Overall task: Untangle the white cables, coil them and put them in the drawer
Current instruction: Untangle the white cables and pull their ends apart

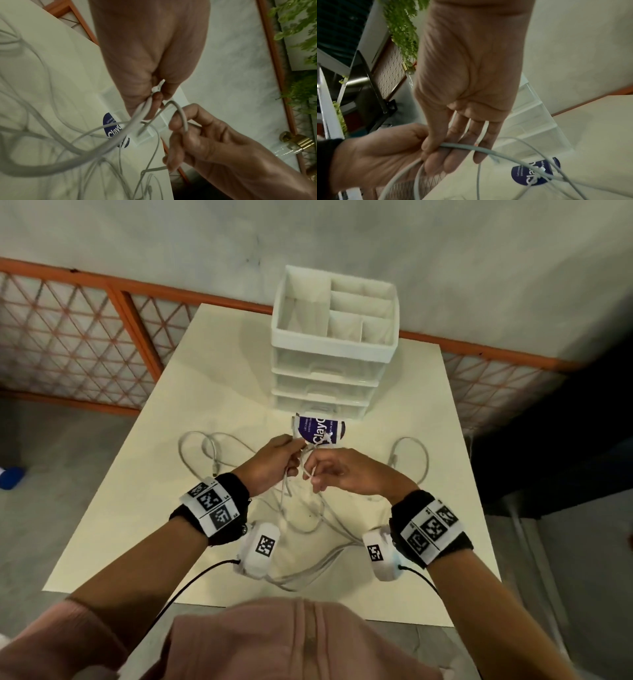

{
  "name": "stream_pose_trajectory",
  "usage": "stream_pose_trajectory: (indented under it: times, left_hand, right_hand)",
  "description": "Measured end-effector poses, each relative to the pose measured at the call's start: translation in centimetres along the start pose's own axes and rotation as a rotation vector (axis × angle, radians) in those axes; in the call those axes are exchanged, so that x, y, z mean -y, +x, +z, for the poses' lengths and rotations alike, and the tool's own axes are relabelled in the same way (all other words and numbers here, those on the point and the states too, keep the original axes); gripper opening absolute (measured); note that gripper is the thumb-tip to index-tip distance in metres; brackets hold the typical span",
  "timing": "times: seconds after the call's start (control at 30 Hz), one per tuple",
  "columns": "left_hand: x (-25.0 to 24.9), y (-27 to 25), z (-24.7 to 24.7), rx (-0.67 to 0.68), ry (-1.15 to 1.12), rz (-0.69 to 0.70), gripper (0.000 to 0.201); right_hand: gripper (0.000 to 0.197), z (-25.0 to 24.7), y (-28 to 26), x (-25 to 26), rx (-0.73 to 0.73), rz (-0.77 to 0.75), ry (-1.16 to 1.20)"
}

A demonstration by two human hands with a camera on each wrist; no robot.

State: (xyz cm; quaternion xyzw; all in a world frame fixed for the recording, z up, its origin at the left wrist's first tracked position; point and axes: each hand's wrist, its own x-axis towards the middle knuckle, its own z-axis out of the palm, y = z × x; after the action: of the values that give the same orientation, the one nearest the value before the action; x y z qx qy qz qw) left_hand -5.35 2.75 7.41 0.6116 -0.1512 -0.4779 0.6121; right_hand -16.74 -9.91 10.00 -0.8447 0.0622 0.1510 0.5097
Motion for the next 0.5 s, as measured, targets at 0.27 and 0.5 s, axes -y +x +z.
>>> stream_pose_trajectory:
  times: [0.27, 0.5]
  left_hand:
    - [0.8, -0.5, -0.6, 0.079, 0.217, -0.009, 0.027]
    - [-0.2, -1.6, -1.9, 0.048, 0.178, -0.013, 0.029]
  right_hand:
    - [0.016, 1.0, -0.8, -0.2, -0.072, -0.05, -0.12]
    - [0.035, 0.3, 0.0, -2.2, -0.286, 0.148, 0.057]
